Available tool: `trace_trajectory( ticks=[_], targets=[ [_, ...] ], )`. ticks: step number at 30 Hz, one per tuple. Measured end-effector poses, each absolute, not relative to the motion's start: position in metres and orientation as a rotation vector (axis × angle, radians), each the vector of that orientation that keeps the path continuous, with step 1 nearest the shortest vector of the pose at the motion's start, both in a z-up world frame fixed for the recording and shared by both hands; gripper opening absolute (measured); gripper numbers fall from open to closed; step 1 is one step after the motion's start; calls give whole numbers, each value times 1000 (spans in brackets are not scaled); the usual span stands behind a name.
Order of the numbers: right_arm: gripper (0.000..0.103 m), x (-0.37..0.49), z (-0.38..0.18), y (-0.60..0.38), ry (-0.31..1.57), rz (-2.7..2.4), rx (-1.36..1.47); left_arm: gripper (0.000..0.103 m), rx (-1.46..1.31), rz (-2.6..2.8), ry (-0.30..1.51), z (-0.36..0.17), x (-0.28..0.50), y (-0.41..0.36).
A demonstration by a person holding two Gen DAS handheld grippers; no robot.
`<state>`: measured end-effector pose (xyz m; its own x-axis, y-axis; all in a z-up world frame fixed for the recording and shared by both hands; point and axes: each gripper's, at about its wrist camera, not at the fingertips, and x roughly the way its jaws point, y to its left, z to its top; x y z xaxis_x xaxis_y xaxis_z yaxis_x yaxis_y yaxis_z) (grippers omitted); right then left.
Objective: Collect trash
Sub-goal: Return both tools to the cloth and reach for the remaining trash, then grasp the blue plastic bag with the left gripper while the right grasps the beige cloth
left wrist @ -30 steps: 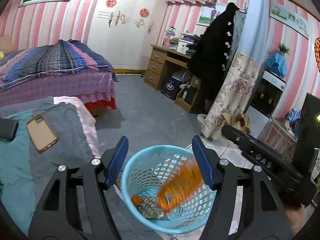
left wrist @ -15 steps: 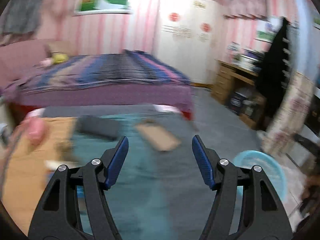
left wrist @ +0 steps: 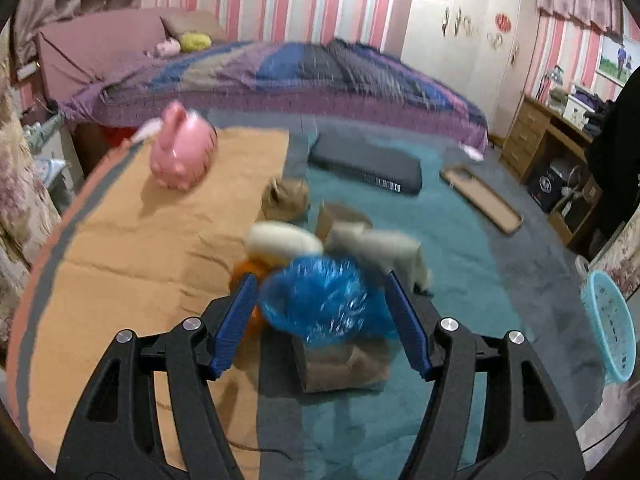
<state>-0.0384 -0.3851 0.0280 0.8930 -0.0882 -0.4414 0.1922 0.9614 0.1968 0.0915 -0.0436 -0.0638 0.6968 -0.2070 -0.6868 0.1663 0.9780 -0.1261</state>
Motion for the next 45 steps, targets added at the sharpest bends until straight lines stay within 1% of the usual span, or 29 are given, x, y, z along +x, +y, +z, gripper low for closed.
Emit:
trace_trajectory(
  ticks=[1,2,3,4,5,6,8,12,15,18,22,26,27,28,30,31,34,36,40,45],
  targets=[
    [77,-33,26,-375,455,-132,233,65,-55,-209,788,-68,95,-42],
    [77,-27,24,-364,467,-111,227,60,-49,-215,807,-74,100,-41],
    [77,-15,20,-346,489,-68,217,37,-40,-232,826,-78,104,-43],
    [77,-9,18,-337,500,-48,212,26,-37,-241,835,-81,105,-44],
    [77,-3,15,-326,509,-26,204,19,-46,-241,826,-79,105,-42],
    [77,4,12,-314,521,-1,194,14,-69,-243,802,-71,102,-37],
    [77,22,6,-282,543,65,169,12,-91,-238,747,-54,94,-26],
    [77,49,-6,-226,569,181,150,12,-110,-198,639,-20,78,5],
    [76,68,-17,-190,581,234,127,12,-94,-146,620,-16,73,21],
    [76,90,-38,-150,645,273,99,12,-122,-129,636,-18,75,38],
    [76,92,-46,-120,675,314,84,12,-143,-116,636,-17,73,55],
    [75,97,-55,-94,686,279,-56,12,-141,-122,632,-16,71,60],
    [64,101,-61,-95,713,245,-64,12,-143,-128,632,-16,71,60],
    [45,106,-65,-98,736,233,-45,12,-143,-129,632,-16,71,60],
    [31,108,-64,-106,737,225,9,12,-143,-135,629,-16,70,59],
    [22,107,-62,-110,730,235,32,12,-147,-142,628,-15,68,59],
    [16,92,-44,-125,663,252,87,12,-162,-160,616,-11,66,57],
    [14,83,-36,-135,635,260,102,12,-159,-168,598,-7,62,52],
    [12,45,-8,-166,527,247,166,12,-156,-192,574,0,53,37],
    [12,16,13,-198,454,218,191,12,-138,-242,555,6,41,5]
  ],
)
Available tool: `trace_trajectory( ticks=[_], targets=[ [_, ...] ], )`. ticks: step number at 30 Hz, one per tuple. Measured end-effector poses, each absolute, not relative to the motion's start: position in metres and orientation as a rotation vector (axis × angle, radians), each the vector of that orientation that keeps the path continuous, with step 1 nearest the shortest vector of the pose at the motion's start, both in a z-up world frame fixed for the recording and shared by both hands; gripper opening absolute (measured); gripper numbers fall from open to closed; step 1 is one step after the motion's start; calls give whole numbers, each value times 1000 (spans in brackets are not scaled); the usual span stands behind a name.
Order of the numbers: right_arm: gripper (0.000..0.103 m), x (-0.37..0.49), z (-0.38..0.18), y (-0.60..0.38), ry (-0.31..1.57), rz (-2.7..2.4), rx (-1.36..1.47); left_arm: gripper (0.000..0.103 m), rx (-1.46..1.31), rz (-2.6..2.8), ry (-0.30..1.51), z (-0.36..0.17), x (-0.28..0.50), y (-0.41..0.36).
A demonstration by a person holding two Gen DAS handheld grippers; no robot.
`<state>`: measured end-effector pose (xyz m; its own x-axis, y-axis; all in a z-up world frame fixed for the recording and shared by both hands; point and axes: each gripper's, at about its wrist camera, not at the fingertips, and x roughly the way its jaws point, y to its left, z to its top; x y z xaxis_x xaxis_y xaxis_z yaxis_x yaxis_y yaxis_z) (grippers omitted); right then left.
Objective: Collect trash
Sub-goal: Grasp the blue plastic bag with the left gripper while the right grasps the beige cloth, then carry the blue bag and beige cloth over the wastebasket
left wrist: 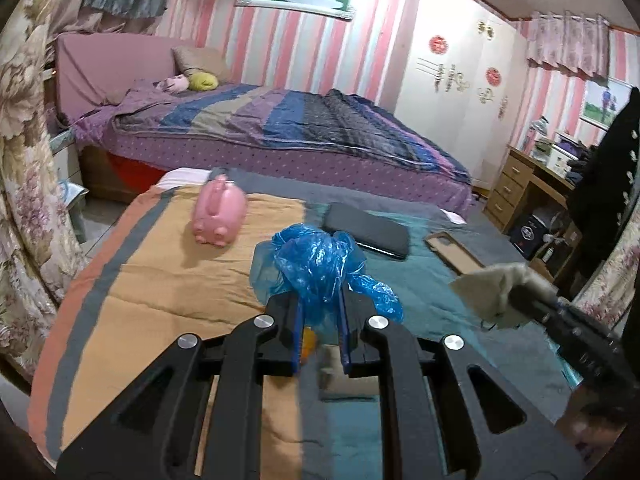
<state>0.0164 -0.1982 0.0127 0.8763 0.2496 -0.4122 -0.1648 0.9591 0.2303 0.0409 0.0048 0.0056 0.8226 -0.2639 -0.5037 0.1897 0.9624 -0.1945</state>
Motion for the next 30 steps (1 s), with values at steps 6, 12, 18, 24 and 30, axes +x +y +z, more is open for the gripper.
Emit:
trace_trajectory(
  ticks=[6,12,18,24,30],
  targets=[
    [12,-16,30,-253,409,136,228,12,-119,-323,526,12,24,-40],
    [12,-45,45,-315,346,50,266,12,-111,-408,502,24,14,-89],
    [12,-74,51,-384,296,-52,331,12,-23,-467,489,28,4,-164],
    [12,-105,51,-445,261,-187,389,12,29,-520,454,41,-9,-246],
    [12,-131,53,-484,250,-309,375,12,71,-613,432,46,-31,-309]
  ],
)
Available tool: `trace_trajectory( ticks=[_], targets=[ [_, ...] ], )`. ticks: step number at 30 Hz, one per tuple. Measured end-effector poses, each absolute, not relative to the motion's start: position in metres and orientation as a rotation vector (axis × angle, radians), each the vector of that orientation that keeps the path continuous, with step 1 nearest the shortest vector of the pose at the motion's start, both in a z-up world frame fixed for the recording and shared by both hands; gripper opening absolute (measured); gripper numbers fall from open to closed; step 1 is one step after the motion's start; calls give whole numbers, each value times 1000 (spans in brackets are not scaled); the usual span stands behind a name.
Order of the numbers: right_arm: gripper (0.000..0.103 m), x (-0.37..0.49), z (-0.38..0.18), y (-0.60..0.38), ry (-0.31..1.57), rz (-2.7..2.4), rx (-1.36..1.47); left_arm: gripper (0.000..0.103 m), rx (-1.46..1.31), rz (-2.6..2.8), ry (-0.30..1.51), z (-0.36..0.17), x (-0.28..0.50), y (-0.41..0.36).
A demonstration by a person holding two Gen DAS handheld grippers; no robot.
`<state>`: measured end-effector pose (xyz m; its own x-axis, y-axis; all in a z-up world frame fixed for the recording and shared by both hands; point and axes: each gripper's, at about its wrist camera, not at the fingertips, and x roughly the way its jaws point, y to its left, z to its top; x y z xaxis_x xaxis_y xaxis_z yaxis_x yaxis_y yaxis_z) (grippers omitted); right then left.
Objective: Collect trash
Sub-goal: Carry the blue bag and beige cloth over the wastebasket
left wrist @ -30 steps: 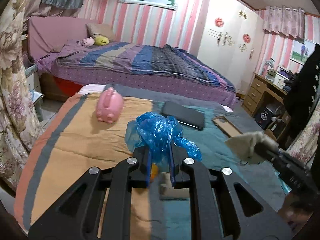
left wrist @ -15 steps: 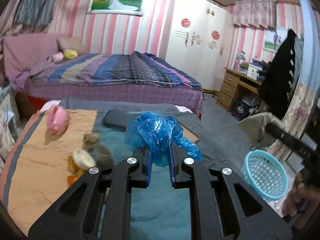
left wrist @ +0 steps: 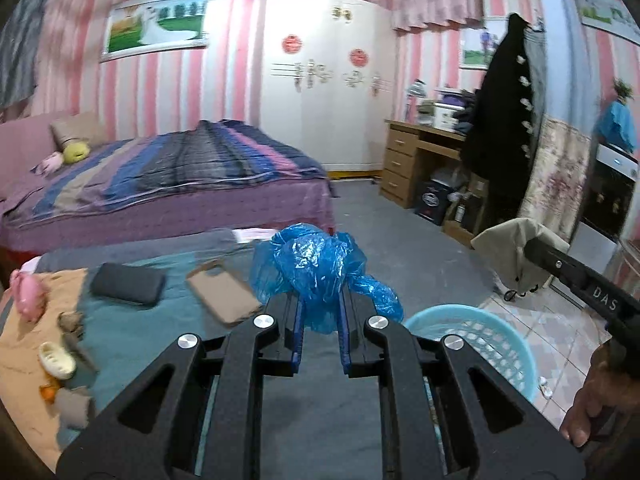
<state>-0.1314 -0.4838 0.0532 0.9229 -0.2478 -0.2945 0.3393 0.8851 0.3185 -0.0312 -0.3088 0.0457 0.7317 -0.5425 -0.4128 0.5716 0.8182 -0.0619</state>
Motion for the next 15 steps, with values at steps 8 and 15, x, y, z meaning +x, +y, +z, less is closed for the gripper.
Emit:
trace_trajectory(
  ticks=[8,15],
  targets=[
    [12,-144,52,-520,269,-365,374,12,67,-705,446,40,-42,-345],
    [33,-134,51,-519,288,-440,351,12,69,-728,461,39,-40,-357]
  ],
)
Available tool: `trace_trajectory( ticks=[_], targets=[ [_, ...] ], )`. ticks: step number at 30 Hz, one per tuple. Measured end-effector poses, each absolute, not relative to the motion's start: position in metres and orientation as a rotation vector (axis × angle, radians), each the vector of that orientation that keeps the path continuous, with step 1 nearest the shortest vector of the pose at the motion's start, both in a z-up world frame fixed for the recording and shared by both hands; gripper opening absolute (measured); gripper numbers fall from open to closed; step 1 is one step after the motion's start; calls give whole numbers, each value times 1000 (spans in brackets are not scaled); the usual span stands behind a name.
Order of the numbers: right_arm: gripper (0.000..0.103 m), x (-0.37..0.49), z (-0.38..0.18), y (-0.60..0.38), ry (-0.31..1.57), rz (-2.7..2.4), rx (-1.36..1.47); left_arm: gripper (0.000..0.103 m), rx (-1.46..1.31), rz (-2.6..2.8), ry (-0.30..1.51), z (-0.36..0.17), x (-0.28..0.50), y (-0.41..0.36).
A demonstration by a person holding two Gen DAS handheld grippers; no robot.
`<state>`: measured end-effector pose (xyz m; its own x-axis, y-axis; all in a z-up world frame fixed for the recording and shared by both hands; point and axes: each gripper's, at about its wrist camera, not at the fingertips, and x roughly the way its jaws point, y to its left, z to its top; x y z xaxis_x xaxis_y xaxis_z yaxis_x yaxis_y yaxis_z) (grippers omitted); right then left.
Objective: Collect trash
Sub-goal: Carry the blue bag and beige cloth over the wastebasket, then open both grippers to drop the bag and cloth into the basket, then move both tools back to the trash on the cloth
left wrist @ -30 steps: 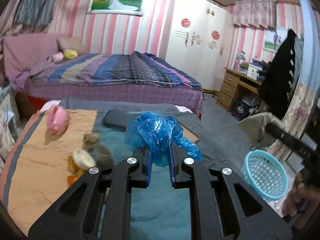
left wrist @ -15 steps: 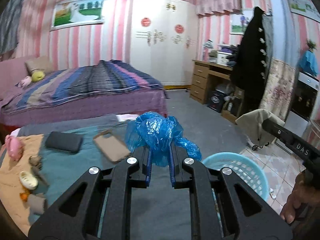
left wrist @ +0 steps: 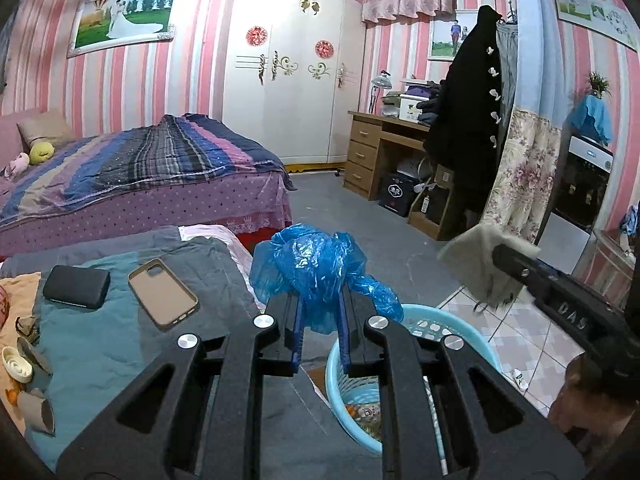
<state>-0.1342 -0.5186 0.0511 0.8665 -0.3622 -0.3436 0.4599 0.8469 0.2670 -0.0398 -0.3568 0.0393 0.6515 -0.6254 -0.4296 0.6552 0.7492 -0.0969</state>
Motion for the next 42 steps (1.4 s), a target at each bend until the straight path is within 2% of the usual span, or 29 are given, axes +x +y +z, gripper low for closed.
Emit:
trace_trajectory(
  ticks=[1,2,7,10,13,15,16,24,26,37,42],
  targets=[
    [46,-134,51,-517,283,-442,356,12,72,-730,464,39,-40,-359],
    [51,-134,51,-515,279,-442,361,12,76,-735,469,38,-40,-361],
    [55,-144,53,-524,235,-474,395,12,82,-774,502,32,-40,-377],
    [63,-150,51,-530,235,-497,406,12,78,-828,525,30,-44,-387],
    [63,-149,50,-535,243,-515,413,19,100,-881,529,32,-52,-401],
    [63,-151,49,-539,238,-525,422,50,102,-875,510,36,-55,-405],
    [63,-153,49,-539,235,-529,425,53,96,-868,502,37,-55,-404],
    [64,-149,48,-538,229,-504,430,55,54,-779,502,46,-31,-366],
    [64,-145,48,-534,232,-479,421,58,61,-740,485,48,-26,-348],
    [67,-111,50,-482,273,-327,354,62,79,-424,538,18,14,-201],
    [68,-94,51,-451,293,-265,324,78,104,-254,551,-5,22,-136]
  ],
)
